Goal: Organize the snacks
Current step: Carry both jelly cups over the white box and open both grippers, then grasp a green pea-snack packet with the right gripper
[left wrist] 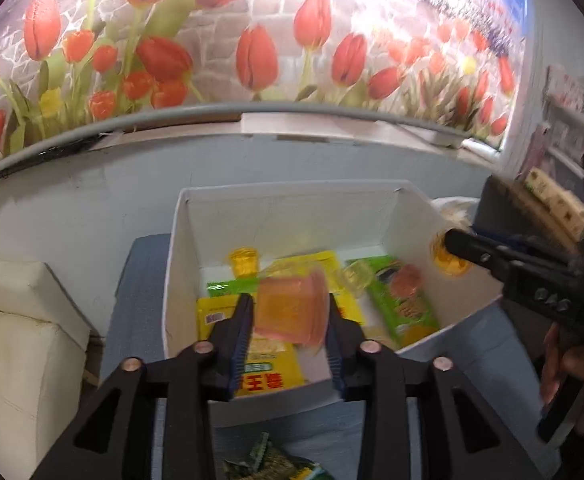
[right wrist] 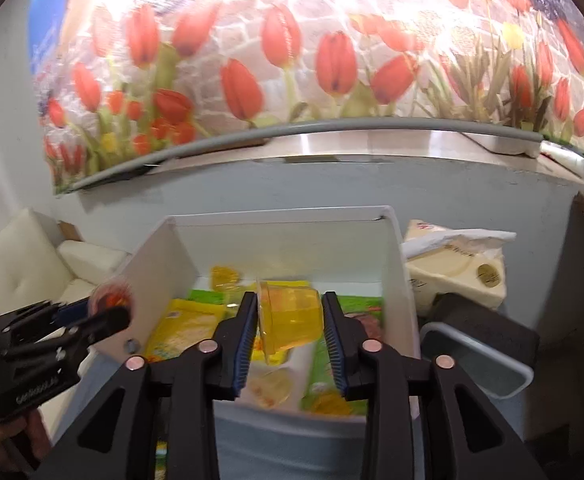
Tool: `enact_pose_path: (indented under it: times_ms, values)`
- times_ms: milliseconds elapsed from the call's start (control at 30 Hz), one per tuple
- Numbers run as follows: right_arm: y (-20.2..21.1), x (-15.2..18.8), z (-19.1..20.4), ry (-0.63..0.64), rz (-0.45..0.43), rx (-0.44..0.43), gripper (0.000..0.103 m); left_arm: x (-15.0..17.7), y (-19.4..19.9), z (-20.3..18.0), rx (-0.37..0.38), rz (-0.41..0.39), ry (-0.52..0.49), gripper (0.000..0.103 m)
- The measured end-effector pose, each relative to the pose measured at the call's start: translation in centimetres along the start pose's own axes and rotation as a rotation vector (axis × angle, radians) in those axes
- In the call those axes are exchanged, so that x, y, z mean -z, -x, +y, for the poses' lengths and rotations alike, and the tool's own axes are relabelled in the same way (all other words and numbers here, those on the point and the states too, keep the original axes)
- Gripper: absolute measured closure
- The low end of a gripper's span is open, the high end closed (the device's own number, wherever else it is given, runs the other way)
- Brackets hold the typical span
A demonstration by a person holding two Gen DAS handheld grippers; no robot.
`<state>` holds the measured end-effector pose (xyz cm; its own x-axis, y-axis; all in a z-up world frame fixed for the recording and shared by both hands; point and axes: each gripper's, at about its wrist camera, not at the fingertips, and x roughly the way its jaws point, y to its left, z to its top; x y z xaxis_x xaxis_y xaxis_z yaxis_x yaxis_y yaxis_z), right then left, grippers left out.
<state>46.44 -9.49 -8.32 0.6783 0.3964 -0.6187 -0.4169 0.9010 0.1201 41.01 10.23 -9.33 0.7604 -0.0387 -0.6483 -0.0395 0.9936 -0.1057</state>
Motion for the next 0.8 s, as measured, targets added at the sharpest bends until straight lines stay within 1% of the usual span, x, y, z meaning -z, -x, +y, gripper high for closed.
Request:
enact_pose_path:
  times_ms: [33, 67, 133, 233, 300, 367, 433, 500, 600, 700, 733, 800]
  values:
    - [0.2, 0.0, -0.4, -0.009, -0.025, 0.017, 0.01, 0.1, -0.1, 0.1, 0.0, 0.002, 0.0, 0.029]
    - [0.5, 0.0, -0.8, -0.023, -0.045, 0.017, 0.0, 0.2, -0.1, 0.3, 0.002, 0.0, 0.003, 0.001]
    - [0.8, 0.0, -1.9, -0.072, -0.052, 0.025, 0.0, 0.4, 0.4, 0.5, 0.022, -0.019, 0.002, 0.0]
    - [1.7, 0.3, -3.1, -0.111, -0.062, 0.021, 0.0, 0.4, 1.1, 0.5, 0.021, -0.022, -0.006, 0.0]
    - [2.2, 0.7, -3.4, -0.134, -0.058, -0.012, 0.0, 0.3, 1.7, 0.6, 0.026, -0.028, 0.005, 0.0]
    - [3.2, 1.2, -3.0, -0.134, -0.062, -0.044, 0.0, 0.1, 2.6, 0.8, 0.03, -0.039, 0.015, 0.0]
    - [4.1, 1.8, -2.1, -0.109, -0.08, -0.063, 0.0, 0.1, 3.7, 0.8, 0.023, -0.058, 0.017, 0.0]
    - [5.1, 2.6, -1.4, -0.09, -0.087, -0.085, 0.0, 0.4, 4.7, 0.8, 0.024, -0.059, 0.017, 0.0]
    - [6.8, 4.3, -0.1, -0.086, -0.076, -0.134, 0.0, 1.9, 6.8, 1.0, 0.018, -0.063, 0.026, 0.0]
    - [8.3, 6.2, 1.2, -0.068, -0.08, -0.154, 0.0, 4.2, 9.0, 1.3, 0.029, -0.062, 0.069, 0.0]
    - [9.0, 7.1, 1.9, -0.059, -0.076, -0.17, 0.0, 5.5, 9.9, 1.4, 0.039, -0.063, 0.081, 0.0]
    - [10.1, 8.9, 3.0, -0.043, -0.066, -0.178, 0.0, 7.7, 11.6, 1.4, 0.03, -0.066, 0.083, 0.0]
